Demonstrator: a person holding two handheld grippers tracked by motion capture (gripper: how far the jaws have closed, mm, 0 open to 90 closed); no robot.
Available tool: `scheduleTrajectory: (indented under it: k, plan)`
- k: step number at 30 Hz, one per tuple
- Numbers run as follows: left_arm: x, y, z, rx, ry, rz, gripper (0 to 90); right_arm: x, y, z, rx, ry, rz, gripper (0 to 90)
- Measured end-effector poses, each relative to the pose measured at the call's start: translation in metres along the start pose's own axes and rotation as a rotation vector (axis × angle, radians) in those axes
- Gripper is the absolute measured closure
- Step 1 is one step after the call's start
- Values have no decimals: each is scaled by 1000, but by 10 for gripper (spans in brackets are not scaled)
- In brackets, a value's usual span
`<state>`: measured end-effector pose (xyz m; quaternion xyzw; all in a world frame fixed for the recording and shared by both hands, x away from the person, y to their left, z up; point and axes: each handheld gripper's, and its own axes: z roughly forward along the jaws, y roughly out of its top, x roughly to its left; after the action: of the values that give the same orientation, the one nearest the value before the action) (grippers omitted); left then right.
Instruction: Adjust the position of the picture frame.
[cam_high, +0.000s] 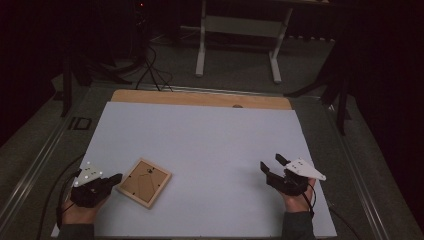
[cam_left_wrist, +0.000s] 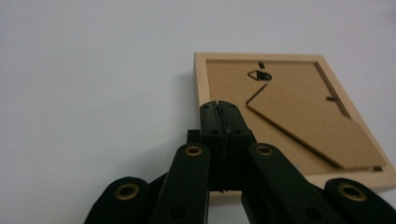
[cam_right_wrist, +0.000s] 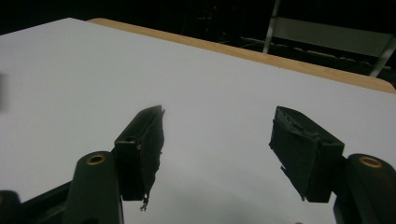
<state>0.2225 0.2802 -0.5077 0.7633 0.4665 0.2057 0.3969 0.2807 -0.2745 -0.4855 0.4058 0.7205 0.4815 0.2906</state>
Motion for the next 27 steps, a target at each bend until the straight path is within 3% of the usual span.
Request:
scheduleTrajectory:
  k: [17,27]
  plan:
    - [-2,-20,-10,60,8,-2,897,1,0,1,2,2,-1,341]
    - [-4,-20,-7,76,15,8,897,1,0,1,1,2,-4,341]
